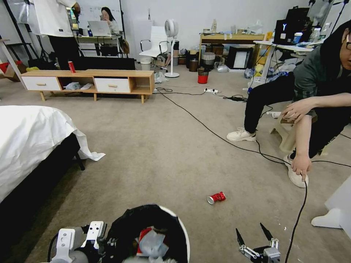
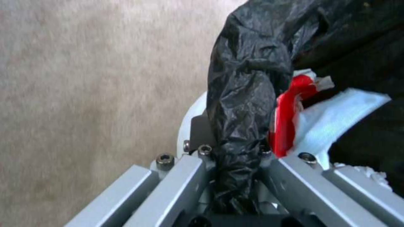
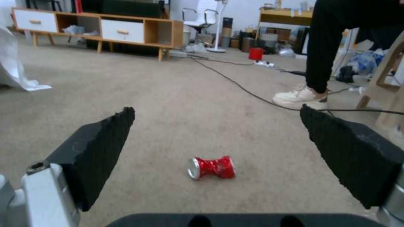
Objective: Pick up the trash bin and place the garbage on the floor into it.
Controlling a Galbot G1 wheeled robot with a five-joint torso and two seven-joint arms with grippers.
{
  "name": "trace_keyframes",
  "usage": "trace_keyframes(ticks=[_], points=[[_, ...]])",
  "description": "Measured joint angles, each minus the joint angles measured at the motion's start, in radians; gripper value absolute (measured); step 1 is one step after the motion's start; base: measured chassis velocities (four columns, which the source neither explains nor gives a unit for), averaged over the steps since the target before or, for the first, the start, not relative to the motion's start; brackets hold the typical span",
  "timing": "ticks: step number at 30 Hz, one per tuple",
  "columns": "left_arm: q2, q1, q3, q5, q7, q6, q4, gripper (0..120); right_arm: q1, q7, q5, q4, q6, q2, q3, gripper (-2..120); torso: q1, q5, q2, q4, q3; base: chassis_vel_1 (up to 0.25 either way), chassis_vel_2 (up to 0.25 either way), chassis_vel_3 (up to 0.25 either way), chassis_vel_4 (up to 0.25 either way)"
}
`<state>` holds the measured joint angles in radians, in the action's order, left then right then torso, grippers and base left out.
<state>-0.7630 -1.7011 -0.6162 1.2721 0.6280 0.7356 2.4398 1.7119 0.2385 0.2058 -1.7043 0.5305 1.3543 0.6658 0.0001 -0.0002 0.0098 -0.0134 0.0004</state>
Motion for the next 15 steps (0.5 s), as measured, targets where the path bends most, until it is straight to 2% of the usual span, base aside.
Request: trace_keyframes(ticks=[4,5,7,9,12,13,14,15], points=[[-0.015,0.014,-0.004,0.000,0.001,0.000,0.007,1,0.007,0.006,-0.004,0.003,0.004,-0.003,0.014,100,0.000,0.0002,0.000,-0.0005,0.000,0.000,0.000,0.000,0.000],[-0.039,0.014,-0.004,-0.006,0.005,0.000,0.015,1,0.006,0.011,-0.006,-0.002,0.009,-0.007,0.014,100,0.000,0.0002,0.000,-0.0002,0.000,0.000,0.000,0.000,0.000],[-0.047,0.011,-0.004,-0.007,0.006,0.000,0.017,1,0.007,0.011,-0.006,-0.006,0.009,-0.009,0.013,100,0.000,0.0002,0.000,-0.0001,0.000,0.000,0.000,0.000,0.000],[-0.074,-0.009,-0.004,-0.014,0.016,0.000,0.025,1,0.011,0.013,-0.007,-0.029,0.011,-0.019,0.000,100,0.000,0.0000,0.000,0.0007,0.000,0.000,0.000,0.000,0.000],[-0.080,-0.020,-0.003,-0.028,0.018,0.000,0.027,1,0.019,0.019,-0.019,-0.038,0.020,-0.026,-0.003,100,0.000,0.0002,0.000,0.0010,0.000,0.000,0.000,0.000,0.000],[-0.076,-0.020,-0.002,-0.039,0.016,0.000,0.027,1,0.024,0.023,-0.034,-0.041,0.034,-0.027,-0.001,100,0.000,0.0002,0.000,0.0003,0.000,0.000,0.000,0.000,0.000],[-0.076,-0.020,-0.002,-0.049,0.014,0.000,0.028,1,0.026,0.019,-0.042,-0.041,0.043,-0.031,-0.003,100,0.000,0.0002,0.000,-0.0004,0.000,0.000,0.000,0.000,0.000],[-0.086,-0.014,-0.008,-0.055,0.013,0.000,0.036,1,0.025,-0.036,-0.057,-0.051,0.045,-0.048,-0.032,100,0.000,0.0004,0.000,0.0000,0.000,0.000,0.000,0.000,0.000]])
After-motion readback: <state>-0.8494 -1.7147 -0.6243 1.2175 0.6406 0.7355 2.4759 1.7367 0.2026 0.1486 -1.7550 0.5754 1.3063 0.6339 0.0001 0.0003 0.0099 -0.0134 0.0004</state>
